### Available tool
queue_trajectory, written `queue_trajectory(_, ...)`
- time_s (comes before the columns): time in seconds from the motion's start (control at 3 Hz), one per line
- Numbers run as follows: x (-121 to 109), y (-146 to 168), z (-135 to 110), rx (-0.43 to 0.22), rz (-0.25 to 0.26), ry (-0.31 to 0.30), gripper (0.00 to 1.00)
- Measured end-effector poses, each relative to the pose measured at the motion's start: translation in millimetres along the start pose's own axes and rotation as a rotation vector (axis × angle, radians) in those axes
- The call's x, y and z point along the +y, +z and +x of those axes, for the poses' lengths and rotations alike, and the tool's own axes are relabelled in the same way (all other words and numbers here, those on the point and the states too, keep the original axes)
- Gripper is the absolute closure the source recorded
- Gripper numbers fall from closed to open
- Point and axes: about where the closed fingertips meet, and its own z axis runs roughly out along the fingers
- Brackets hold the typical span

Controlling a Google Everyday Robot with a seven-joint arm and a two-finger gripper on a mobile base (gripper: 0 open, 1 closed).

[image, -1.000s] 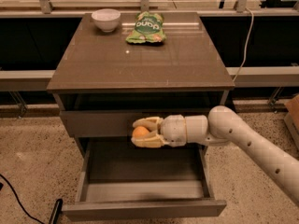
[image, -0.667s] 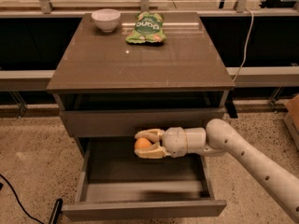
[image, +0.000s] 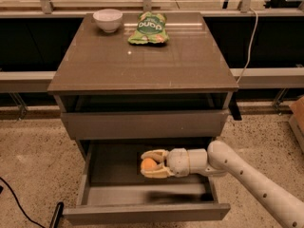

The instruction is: Place orange into middle drawer

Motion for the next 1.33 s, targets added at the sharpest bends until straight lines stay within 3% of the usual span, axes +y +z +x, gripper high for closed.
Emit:
queue_trajectory(0.33, -1, 1, 43, 0.053, 0.041, 0.056, 1.0)
queue_trajectory(0.67, -1, 1, 43, 0.053, 0.041, 0.056, 1.0)
queue_trajectory(1.0, -9, 6, 67, 0.157, 0.082, 0.054, 1.0)
queue_trajectory(1.33, -25, 3, 115, 0.307, 0.129, 0.058, 1.0)
